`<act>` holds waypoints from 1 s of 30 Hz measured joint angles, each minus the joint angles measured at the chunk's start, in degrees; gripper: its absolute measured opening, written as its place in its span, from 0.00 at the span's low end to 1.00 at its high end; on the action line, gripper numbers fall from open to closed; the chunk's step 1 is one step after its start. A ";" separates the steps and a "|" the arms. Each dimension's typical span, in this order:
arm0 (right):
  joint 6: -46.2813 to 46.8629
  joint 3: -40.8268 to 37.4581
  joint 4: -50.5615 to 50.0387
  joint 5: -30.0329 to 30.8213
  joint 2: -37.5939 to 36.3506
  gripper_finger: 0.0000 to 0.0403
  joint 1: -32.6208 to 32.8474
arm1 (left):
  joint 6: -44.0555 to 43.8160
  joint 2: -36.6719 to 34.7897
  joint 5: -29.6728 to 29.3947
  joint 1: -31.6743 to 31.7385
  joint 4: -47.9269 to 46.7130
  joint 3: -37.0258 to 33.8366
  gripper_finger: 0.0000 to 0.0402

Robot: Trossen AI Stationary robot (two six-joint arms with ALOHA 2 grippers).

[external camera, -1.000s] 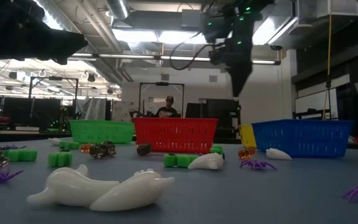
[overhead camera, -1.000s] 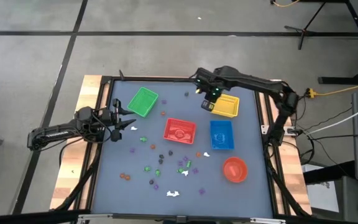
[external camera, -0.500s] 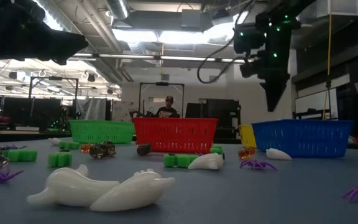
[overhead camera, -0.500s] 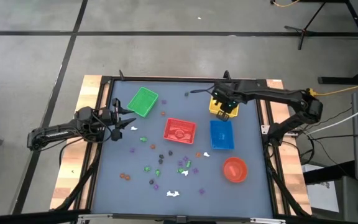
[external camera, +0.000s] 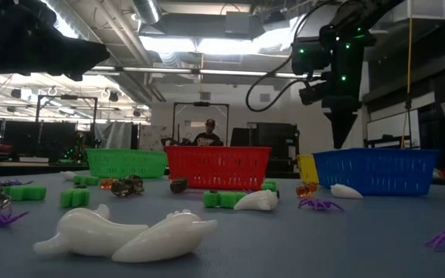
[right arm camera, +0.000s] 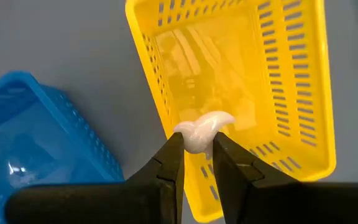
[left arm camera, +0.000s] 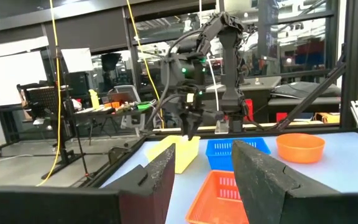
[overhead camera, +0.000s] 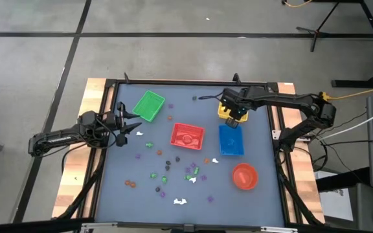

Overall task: Sort Halloween decoration
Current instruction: Put the white ghost toy into the yellow bin, then put the black skull toy into the red bin

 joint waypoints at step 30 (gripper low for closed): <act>-1.53 0.02 1.07 0.09 0.04 0.55 0.00 | -1.57 -0.01 -0.23 -0.02 0.74 -0.01 0.36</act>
